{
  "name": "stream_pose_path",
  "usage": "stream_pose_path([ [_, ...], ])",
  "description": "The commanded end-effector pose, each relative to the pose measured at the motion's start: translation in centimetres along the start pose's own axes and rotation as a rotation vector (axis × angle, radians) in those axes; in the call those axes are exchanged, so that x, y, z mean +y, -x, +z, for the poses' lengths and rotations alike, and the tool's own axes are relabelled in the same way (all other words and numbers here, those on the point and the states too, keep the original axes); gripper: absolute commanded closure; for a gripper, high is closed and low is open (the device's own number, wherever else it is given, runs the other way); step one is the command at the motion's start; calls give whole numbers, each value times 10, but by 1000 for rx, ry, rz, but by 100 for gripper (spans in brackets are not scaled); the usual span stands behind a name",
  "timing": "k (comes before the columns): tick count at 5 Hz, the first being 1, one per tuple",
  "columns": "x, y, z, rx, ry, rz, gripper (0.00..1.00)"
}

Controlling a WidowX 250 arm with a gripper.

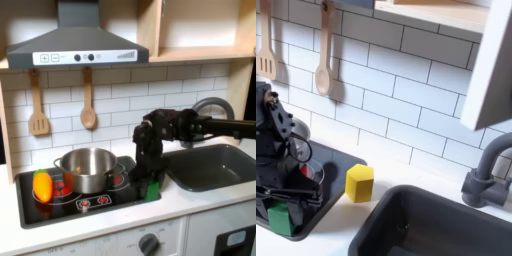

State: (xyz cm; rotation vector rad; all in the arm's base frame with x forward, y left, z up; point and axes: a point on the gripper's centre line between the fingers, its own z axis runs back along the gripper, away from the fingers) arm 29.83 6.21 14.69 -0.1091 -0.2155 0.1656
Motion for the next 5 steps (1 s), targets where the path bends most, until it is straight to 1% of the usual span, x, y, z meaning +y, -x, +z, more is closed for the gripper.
stream_pose_path([
  [1,-17,8,3,12,30,-77,100],
  [2,-32,15,2,23,42,-126,100],
  [3,-46,19,0,29,51,-154,100],
  [4,-54,17,-3,21,55,-162,100],
  [5,-55,15,-3,12,49,-153,100],
])
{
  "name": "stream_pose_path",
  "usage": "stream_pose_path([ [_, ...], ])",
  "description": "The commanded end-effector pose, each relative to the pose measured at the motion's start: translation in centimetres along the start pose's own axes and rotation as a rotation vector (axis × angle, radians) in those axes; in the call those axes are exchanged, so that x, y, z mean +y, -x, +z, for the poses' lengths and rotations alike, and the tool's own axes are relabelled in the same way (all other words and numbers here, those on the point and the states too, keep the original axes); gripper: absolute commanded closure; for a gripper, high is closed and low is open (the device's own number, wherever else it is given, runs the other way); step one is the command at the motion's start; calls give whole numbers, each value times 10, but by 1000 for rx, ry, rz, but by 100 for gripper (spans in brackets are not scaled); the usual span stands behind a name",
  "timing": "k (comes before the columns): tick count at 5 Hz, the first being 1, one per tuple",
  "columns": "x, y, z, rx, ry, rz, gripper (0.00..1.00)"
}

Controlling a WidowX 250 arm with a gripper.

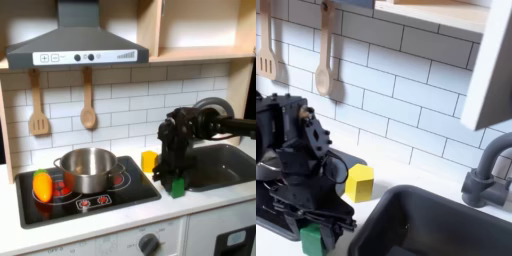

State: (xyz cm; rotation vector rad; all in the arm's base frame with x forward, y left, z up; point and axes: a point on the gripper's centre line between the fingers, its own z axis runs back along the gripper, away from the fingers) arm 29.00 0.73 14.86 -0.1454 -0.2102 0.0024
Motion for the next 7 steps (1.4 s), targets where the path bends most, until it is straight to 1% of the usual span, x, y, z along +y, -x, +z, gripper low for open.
stream_pose_path([
  [1,-1,-3,-2,-12,-13,16,100],
  [2,1,-3,-2,-15,-19,25,100],
  [3,2,-3,-2,-16,-34,20,100],
  [4,3,-1,-4,-6,-58,-11,100],
  [5,5,2,-5,5,-74,-14,100],
  [6,7,3,-5,6,-80,-5,100],
  [7,4,3,-7,5,-79,-1,100],
])
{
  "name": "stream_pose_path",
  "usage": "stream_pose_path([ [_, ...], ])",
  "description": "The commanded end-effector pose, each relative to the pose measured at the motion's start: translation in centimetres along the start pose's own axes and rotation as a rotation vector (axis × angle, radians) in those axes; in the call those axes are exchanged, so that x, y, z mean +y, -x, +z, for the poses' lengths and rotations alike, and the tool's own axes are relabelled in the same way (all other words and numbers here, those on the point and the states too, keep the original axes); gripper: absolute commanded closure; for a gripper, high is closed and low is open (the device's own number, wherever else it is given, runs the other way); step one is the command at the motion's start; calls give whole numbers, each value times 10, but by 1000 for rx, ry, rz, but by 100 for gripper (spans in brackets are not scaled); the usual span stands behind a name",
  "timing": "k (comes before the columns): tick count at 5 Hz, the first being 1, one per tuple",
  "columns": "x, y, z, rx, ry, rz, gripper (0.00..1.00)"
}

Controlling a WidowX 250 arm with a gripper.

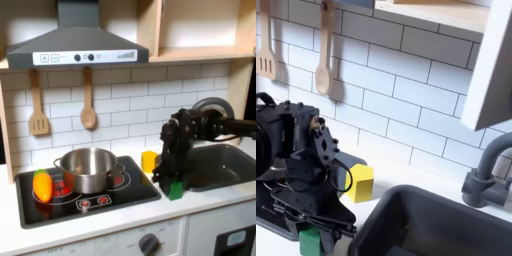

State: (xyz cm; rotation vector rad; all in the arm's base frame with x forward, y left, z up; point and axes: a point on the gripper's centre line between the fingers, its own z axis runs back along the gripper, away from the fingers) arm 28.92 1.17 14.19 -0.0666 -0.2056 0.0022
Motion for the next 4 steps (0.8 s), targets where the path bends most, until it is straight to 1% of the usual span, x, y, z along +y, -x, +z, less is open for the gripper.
stream_pose_path([
  [1,-1,-2,0,-7,-3,21,100],
  [2,0,-2,0,0,-9,43,48],
  [3,1,-2,5,-14,-26,61,0],
  [4,3,0,7,-3,-30,81,0],
])
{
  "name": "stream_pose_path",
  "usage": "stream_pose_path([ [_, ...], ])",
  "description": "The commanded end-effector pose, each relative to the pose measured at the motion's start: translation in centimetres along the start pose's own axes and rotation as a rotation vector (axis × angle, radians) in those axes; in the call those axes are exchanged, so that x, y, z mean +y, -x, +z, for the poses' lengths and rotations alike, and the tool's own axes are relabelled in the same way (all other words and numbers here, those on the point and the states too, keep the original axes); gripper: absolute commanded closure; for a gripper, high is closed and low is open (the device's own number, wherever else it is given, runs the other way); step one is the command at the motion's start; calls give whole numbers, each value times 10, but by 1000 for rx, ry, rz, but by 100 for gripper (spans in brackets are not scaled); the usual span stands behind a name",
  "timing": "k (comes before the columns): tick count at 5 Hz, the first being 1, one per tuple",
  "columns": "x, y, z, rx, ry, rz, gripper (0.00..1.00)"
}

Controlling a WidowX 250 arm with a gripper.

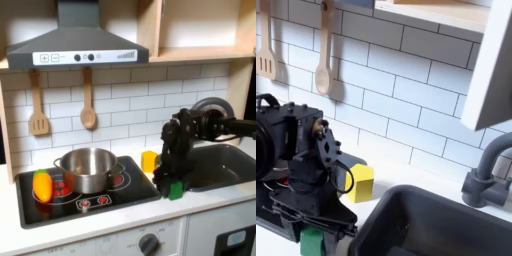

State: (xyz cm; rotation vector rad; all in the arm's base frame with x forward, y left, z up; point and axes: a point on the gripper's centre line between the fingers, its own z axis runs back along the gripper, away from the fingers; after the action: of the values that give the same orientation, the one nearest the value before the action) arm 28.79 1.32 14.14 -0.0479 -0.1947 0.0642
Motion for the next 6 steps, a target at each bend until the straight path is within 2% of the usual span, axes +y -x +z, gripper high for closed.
stream_pose_path([
  [1,1,-4,12,-13,-12,31,0],
  [4,-3,-32,24,-66,6,56,0],
  [6,-2,-54,11,-53,12,68,0],
])
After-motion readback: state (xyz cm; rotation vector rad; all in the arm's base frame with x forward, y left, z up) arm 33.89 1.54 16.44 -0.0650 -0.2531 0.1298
